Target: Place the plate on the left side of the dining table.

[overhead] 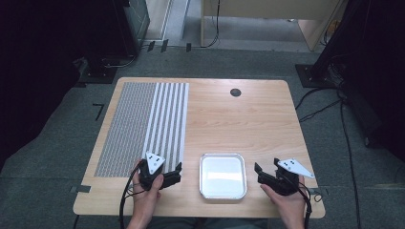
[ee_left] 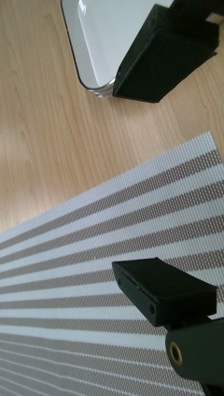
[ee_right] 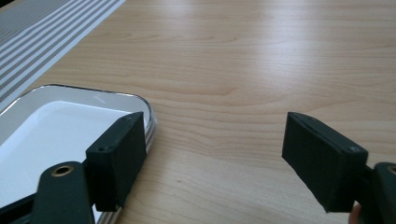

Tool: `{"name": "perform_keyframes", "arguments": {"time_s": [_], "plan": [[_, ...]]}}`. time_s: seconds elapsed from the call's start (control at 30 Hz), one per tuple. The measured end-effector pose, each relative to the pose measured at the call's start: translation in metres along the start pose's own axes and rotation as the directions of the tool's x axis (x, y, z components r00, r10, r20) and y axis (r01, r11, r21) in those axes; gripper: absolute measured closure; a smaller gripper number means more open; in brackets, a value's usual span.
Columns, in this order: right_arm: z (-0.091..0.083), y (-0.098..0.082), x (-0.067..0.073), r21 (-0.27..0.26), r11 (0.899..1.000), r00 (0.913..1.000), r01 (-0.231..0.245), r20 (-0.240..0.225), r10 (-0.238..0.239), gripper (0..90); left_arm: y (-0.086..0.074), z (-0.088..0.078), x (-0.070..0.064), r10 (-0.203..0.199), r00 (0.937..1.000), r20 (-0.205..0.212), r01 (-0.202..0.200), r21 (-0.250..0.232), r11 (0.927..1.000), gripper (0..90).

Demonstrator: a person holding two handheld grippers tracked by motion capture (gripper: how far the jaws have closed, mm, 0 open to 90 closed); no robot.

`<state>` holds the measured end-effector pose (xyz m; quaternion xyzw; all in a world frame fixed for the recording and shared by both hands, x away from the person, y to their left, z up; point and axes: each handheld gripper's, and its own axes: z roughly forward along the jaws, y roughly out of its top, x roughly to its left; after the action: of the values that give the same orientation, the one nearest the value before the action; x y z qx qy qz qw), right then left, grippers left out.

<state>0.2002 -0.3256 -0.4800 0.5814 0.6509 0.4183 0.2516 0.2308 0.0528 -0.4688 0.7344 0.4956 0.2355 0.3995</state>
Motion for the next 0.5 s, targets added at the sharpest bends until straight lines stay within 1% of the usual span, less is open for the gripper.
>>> {"name": "perform_keyframes", "arguments": {"time_s": [0.03,0.07,0.13,0.2,0.23,0.27,0.3,0.33,0.37,0.4,0.47,0.5], "plan": [[0.0,0.0,0.0,0.0,1.0,1.0,0.0,0.0,0.0,23.0,0.0,0.0,0.0,0.0,1.0,0.0,0.0,0.0,1.0,14.0],[0.001,0.001,0.003,-0.005,1.0,0.9999,0.005,-0.012,-0.005,25.8,0.001,0.002,-0.005,0.003,1.0,0.007,-0.003,0.002,1.0,14.0],[0.001,0.002,0.006,-0.013,1.0,0.9997,0.006,-0.022,-0.006,30.5,0.002,0.003,-0.01,0.008,0.9999,0.007,-0.008,0.002,1.0,14.0],[0.002,0.002,0.008,-0.021,1.0,0.9995,-0.008,-0.031,0.007,35.5,0.003,0.004,-0.015,0.015,0.9999,0.008,-0.015,0.002,0.9999,14.1],[0.002,0.002,0.008,-0.021,1.0,0.9995,-0.008,-0.031,0.007,35.5,0.003,0.004,-0.015,0.015,0.9999,0.008,-0.015,0.002,0.9999,14.1],[0.003,0.002,0.008,-0.036,0.999,0.9988,-0.032,-0.038,0.031,40.1,0.004,0.005,-0.019,0.006,0.999,0.043,-0.006,-0.008,0.9999,14.1],[0.003,0.002,0.008,-0.036,0.999,0.9988,-0.032,-0.038,0.031,40.1,0.004,0.005,-0.019,0.006,0.999,0.043,-0.006,-0.008,0.9999,14.1],[0.004,0.0,0.008,-0.056,0.997,0.9979,-0.052,-0.042,0.05,45.2,0.005,0.005,-0.023,-0.005,0.9972,0.074,0.007,-0.022,0.9997,14.1],[0.004,0.0,0.008,-0.056,0.997,0.9979,-0.052,-0.042,0.05,45.2,0.005,0.005,-0.023,-0.005,0.9972,0.074,0.007,-0.022,0.9997,14.1],[0.005,-0.001,0.008,-0.067,0.995,0.9967,-0.069,-0.048,0.066,48.7,0.006,0.006,-0.029,-0.009,0.9955,0.094,0.011,-0.023,0.9997,14.2],[0.006,-0.001,0.009,-0.063,0.995,0.9959,-0.077,-0.053,0.073,51.6,0.007,0.007,-0.033,-0.005,0.994,0.109,0.007,-0.021,0.9998,15.1],[0.007,-0.001,0.009,-0.063,0.995,0.9949,-0.081,-0.066,0.077,52.9,0.007,0.007,-0.033,-0.005,0.994,0.109,0.007,-0.021,0.9998,16.6]]}}
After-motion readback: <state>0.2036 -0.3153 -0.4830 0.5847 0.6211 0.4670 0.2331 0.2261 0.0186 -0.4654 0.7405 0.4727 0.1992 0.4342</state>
